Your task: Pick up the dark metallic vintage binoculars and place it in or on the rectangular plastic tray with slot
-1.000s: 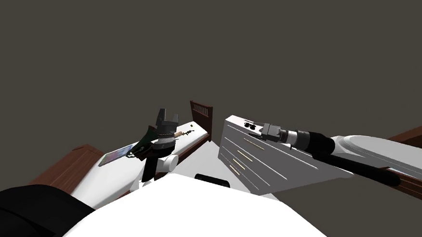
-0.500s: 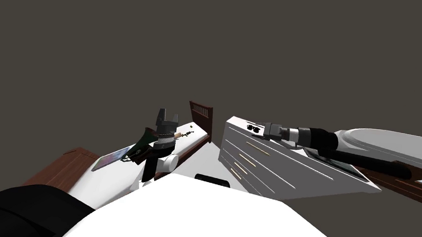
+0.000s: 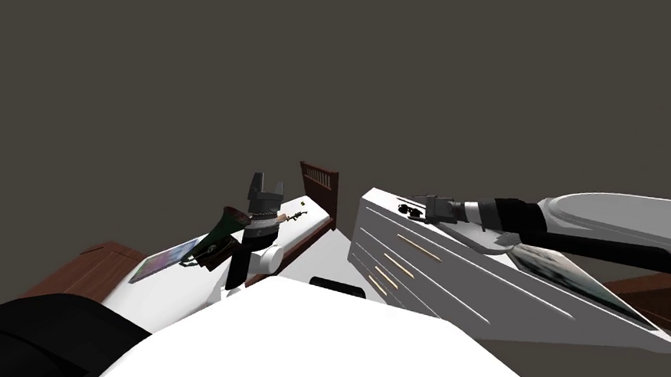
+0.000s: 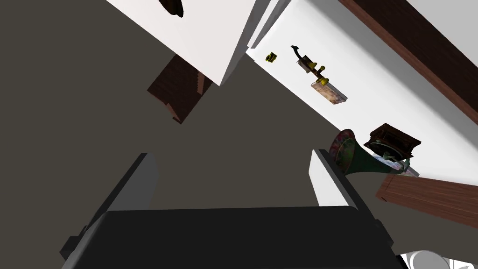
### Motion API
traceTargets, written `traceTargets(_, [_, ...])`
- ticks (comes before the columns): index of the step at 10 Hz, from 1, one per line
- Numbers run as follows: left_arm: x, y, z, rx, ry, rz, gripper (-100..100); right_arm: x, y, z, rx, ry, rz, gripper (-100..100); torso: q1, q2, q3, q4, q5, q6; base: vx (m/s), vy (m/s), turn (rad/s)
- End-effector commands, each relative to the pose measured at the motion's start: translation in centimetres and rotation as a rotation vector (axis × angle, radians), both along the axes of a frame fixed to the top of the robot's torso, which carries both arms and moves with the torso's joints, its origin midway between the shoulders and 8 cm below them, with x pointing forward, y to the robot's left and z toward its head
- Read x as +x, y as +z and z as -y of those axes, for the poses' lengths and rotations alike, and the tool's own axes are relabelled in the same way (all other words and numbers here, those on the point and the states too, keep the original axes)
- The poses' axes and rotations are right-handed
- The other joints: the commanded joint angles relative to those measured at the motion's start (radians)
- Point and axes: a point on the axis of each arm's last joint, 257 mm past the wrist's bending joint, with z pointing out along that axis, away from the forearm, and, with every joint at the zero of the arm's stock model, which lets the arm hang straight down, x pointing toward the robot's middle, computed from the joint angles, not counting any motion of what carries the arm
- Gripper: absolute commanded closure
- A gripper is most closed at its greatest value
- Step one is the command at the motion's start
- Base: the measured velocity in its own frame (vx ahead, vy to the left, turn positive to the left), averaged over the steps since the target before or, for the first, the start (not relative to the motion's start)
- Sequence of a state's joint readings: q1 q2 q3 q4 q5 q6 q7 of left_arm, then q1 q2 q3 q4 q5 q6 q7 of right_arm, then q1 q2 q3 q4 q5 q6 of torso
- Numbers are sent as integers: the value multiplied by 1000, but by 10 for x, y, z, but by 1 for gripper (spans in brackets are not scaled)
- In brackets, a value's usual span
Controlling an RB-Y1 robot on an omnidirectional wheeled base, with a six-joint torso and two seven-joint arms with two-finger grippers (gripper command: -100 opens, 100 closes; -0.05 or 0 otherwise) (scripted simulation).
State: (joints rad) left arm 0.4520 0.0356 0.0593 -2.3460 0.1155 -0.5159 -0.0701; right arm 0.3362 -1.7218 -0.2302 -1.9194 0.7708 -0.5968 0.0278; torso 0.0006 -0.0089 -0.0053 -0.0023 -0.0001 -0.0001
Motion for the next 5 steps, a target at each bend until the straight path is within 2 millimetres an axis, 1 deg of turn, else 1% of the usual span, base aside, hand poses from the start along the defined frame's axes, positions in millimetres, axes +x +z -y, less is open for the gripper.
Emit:
traceTargets(1, [0,0,0,0,0,0,0,1,-4,4,-40,5,-3,-100,0,0,0,0,0,0,99,12,-5])
traceTargets(3, [0,0,0,0,0,0,0,1,-14,23,-141,12,-24,-100,-1,1,1,0,0,0,113,5,2])
traceTargets(5, [0,0,0,0,0,0,0,-3,-28,38,-215,18,-56,-100,-2,-1,-1,0,0,0,145,-12,3])
